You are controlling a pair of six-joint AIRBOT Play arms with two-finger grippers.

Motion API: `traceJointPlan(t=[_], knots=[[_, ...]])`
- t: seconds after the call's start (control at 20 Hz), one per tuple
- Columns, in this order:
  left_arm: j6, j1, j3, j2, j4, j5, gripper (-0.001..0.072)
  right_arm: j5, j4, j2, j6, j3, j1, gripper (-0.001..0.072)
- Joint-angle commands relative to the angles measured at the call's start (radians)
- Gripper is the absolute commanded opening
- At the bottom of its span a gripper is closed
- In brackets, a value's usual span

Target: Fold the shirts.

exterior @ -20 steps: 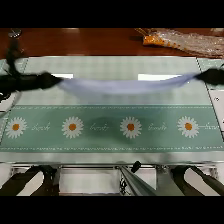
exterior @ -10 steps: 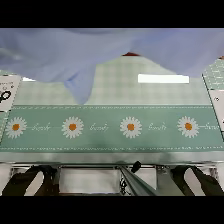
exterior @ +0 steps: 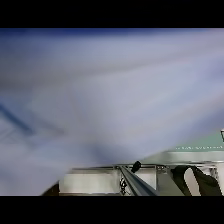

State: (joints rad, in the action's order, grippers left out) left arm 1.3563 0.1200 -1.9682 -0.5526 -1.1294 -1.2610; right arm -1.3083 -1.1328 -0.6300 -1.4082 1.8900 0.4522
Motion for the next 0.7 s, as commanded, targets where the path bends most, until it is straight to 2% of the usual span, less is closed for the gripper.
traceJointPlan(t=[0.0, 0.1, 0.15, 0.25, 0.35, 0.5, 0.65], knots=[[0.072, 0.0, 0.0, -0.04, -0.087, -0.348, 0.002, -0.272, -0.103, -0.008, -0.015, 0.003, -0.002, 0.0029], [0.114, 0.0, 0.004, -0.122, -0.086, -0.533, 0.002, -0.374, -0.1, -0.069, -0.014, 0.002, -0.002, 0.0028], [0.131, 0.0, 0.026, -0.161, -0.085, -0.582, 0.002, -0.439, -0.082, -0.103, -0.01, -0.008, -0.002, 0.0028], [0.13, -0.002, 0.121, -0.196, -0.076, -0.58, 0.002, -0.489, -0.085, -0.155, 0.001, -0.098, -0.022, 0.0028], [0.128, -0.002, 0.26, -0.218, -0.076, -0.578, 0.0019, -0.505, -0.185, -0.204, 0.017, -0.236, -0.105, 0.0028], [0.087, -0.002, 0.555, -0.258, -0.075, -0.469, 0.002, -0.463, -0.292, -0.332, 0.035, -0.424, -0.22, 0.0028], [0.042, -0.002, 0.747, -0.358, -0.042, -0.28, 0.002, -0.328, -0.291, -0.528, 0.045, -0.431, -0.27, 0.0028]])
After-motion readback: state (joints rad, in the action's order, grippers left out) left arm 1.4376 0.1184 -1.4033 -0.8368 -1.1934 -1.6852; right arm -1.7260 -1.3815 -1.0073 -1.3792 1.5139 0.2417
